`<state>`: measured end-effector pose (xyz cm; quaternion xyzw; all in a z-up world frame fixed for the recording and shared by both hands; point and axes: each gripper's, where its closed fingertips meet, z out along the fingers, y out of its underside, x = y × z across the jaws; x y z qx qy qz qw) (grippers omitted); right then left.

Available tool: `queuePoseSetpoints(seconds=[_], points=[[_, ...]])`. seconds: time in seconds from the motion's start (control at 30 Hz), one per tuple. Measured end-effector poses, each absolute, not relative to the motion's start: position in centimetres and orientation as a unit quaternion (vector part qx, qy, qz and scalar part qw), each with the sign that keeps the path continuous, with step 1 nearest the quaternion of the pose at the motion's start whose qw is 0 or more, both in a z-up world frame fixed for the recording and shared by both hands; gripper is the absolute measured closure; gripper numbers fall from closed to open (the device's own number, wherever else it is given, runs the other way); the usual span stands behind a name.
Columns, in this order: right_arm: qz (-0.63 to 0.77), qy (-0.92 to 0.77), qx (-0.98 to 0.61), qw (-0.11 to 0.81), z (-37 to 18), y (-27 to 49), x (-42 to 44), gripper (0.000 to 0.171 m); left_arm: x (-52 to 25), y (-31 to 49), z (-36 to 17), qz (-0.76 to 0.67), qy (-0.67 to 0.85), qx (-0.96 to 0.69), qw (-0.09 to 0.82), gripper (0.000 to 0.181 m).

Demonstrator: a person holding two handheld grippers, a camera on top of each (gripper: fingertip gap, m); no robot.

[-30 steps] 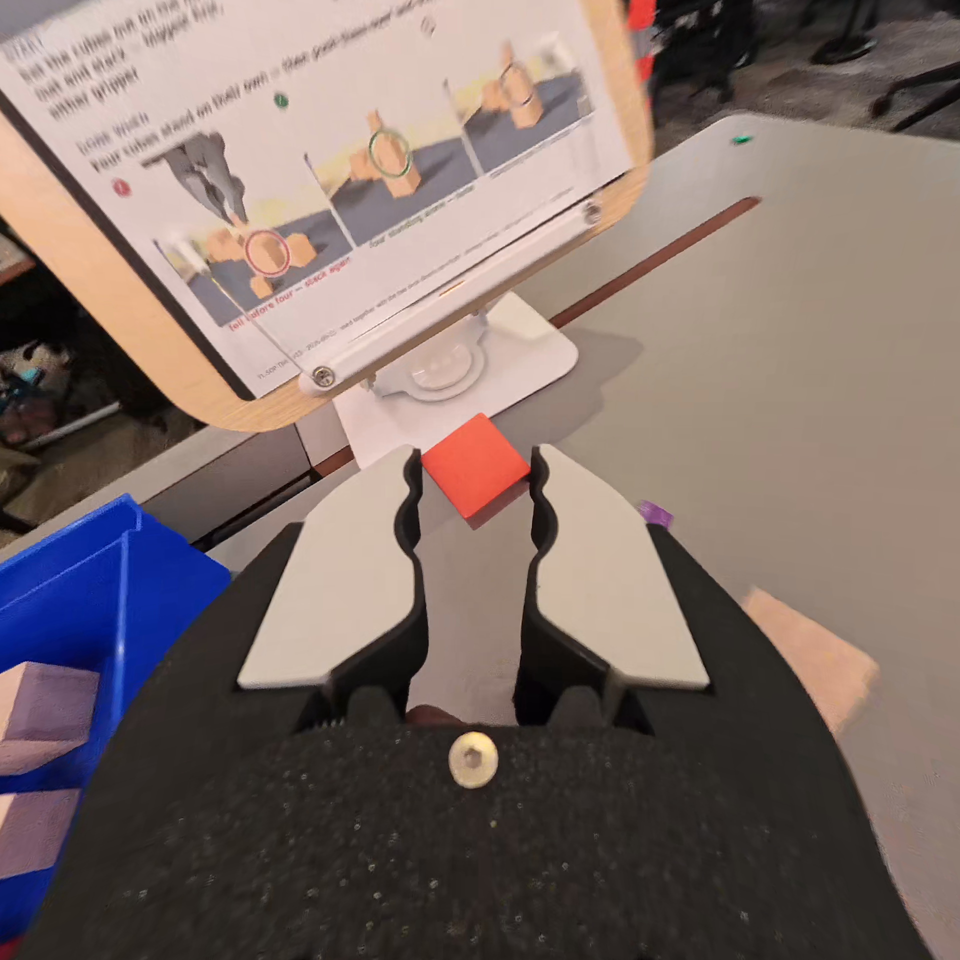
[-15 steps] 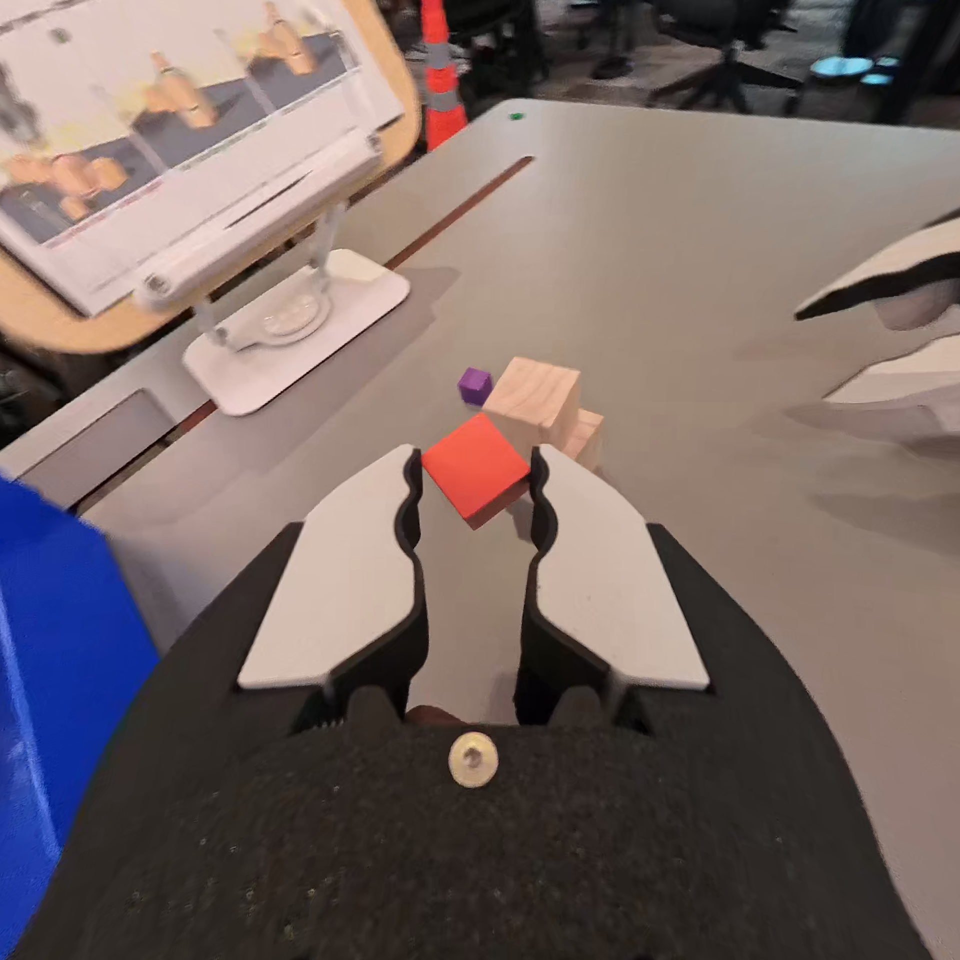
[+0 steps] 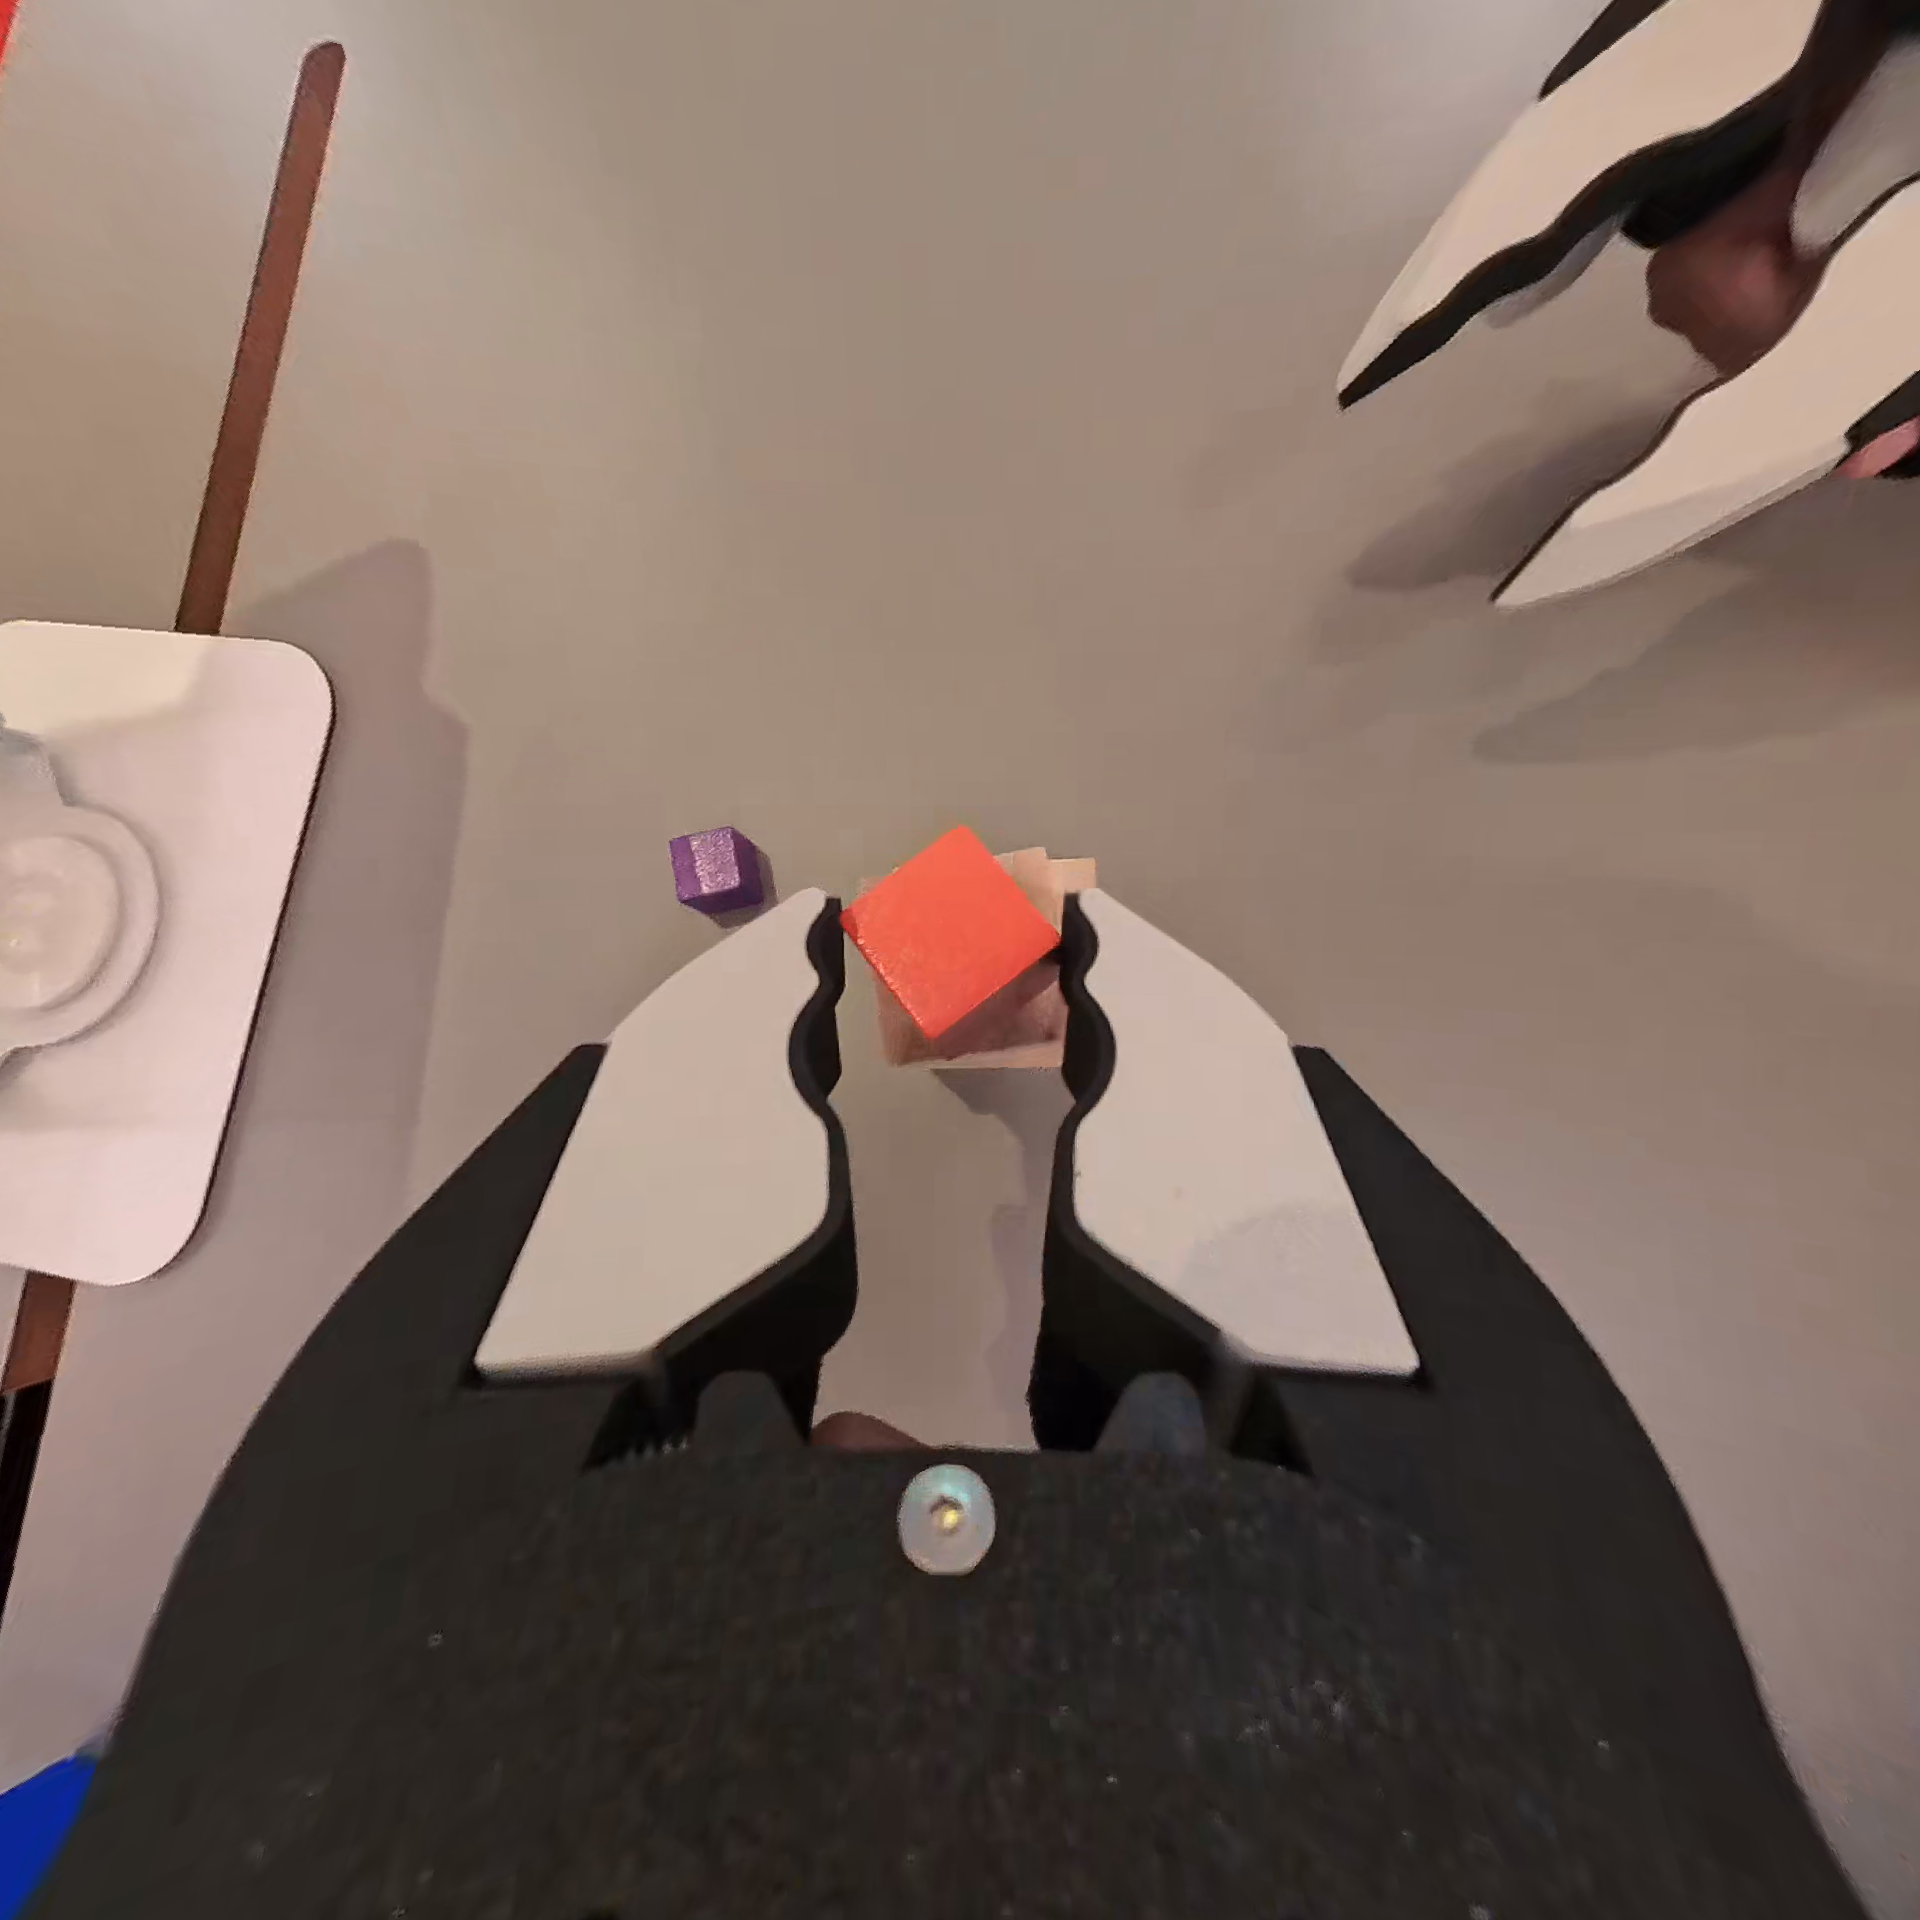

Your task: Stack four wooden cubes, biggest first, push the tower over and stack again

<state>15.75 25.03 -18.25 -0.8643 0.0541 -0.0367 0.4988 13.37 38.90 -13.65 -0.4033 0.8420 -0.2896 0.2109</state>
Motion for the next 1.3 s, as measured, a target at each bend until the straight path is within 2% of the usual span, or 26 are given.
queuePoseSetpoints(seconds=[0.43,0.53,0.7,0.83,0.97,1.17,1.3], points=[[-0.03,0.059,-0.867,0.494,-18.8,25.0,16.0,0.111,13.9,38.9,-14.6,-0.32,0.829,-0.422,0.178,0.141],[-0.029,0.06,-0.868,0.492,-19.0,24.9,16.1,0.11,13.8,38.9,-14.3,-0.322,0.825,-0.425,0.187,0.119],[-0.032,0.059,-0.868,0.492,-18.9,24.9,16.0,0.11,12.5,38.5,-10.5,-0.367,0.775,-0.442,0.262,0.104],[-0.036,0.06,-0.866,0.495,-18.6,25.0,16.0,0.11,9.2,39.7,-7.5,-0.392,0.648,-0.511,0.407,0.089],[-0.042,0.071,-0.867,0.491,-18.9,25.1,16.0,0.109,3.6,41.9,-10.1,-0.325,0.486,-0.624,0.518,0.084],[-0.064,0.08,-0.869,0.484,-19.3,25.2,16.0,0.1,-0.9,40.6,-16.0,-0.305,0.36,-0.72,0.509,0.082],[-0.082,0.071,-0.87,0.482,-19.2,25.2,16.0,0.099,-1.6,40.0,-15.7,-0.318,0.35,-0.717,0.512,0.09]])
